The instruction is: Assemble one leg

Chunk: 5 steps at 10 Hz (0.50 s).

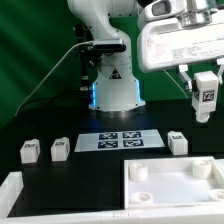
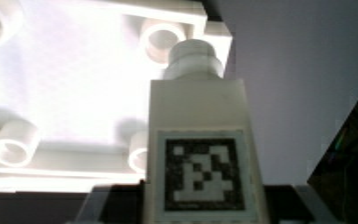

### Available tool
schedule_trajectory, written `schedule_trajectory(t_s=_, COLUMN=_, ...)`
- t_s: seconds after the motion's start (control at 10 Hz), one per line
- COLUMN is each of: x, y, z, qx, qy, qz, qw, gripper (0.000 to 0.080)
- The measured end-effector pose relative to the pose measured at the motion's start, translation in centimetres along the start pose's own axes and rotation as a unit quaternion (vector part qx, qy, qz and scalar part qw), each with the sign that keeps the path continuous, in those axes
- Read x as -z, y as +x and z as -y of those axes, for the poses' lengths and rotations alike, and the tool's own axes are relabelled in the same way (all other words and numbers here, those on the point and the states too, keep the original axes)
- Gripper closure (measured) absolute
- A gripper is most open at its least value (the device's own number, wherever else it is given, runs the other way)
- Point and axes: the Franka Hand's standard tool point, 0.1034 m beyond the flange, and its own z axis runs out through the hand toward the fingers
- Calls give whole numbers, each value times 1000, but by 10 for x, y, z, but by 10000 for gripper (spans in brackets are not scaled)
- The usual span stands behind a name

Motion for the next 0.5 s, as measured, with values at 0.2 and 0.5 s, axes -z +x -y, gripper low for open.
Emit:
schedule_trajectory(t_s=0.2, x=-1, y=-1, z=0, qx=1, qy=0, qz=-3, qw=1000, gripper=506)
schedule_trajectory(t_s=0.5, x=-15, y=48, z=-17, qx=-8, qy=4, qz=-32, qw=999, gripper=506)
